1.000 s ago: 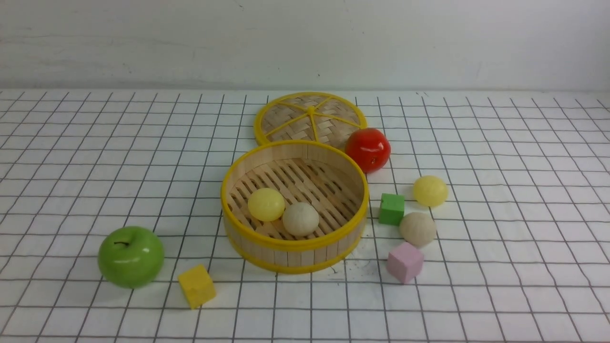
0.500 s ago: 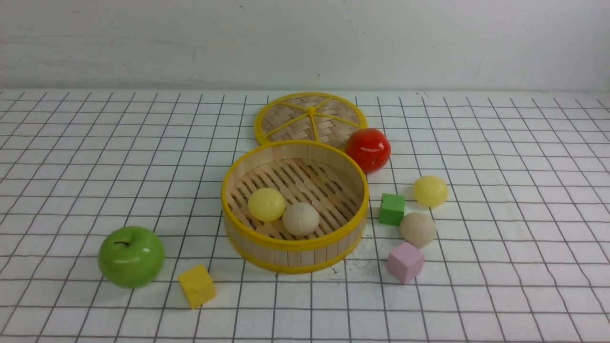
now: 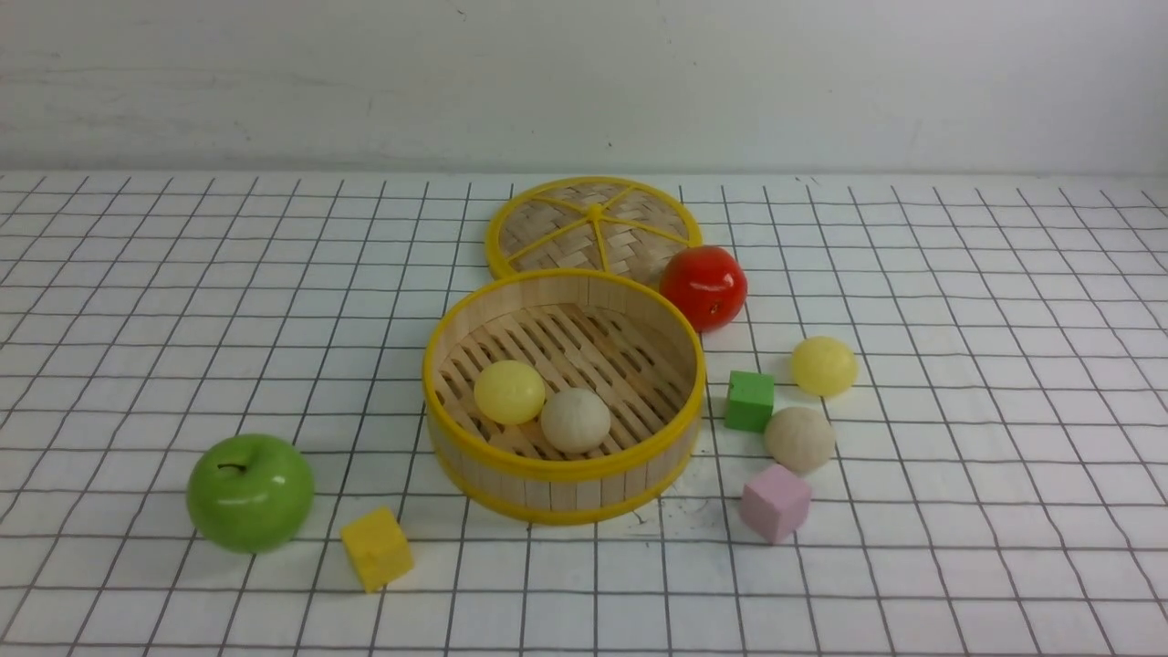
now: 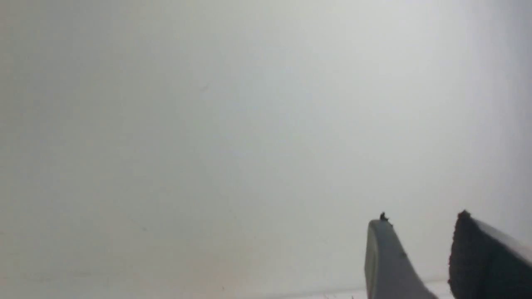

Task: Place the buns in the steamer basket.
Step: Use the right arm to grab a steamed stuffed bun

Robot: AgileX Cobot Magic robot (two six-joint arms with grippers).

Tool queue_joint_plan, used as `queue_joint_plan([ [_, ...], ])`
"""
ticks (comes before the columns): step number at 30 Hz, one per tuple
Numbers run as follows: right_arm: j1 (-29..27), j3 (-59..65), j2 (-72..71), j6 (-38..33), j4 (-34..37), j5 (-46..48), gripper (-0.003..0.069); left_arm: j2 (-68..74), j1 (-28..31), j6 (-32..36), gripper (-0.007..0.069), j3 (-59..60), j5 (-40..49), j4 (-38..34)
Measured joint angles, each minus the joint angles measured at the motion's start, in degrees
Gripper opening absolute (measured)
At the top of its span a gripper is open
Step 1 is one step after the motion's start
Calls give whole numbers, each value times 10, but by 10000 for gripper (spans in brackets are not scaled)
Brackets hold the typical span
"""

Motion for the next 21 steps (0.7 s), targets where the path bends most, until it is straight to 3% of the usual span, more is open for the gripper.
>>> queue_joint_plan([
  [6,0,-122,60,43,8,100,239,0,0,0,27,0,1,0],
  [14,0,-407,308,45,-13,410,239,0,0,0,29,0,1,0],
  [18,0,-457,409,45,-60,477,239,0,0,0,29,0,1,0],
  [21,0,-458,456,45,-90,465,239,0,0,0,34,0,1,0],
])
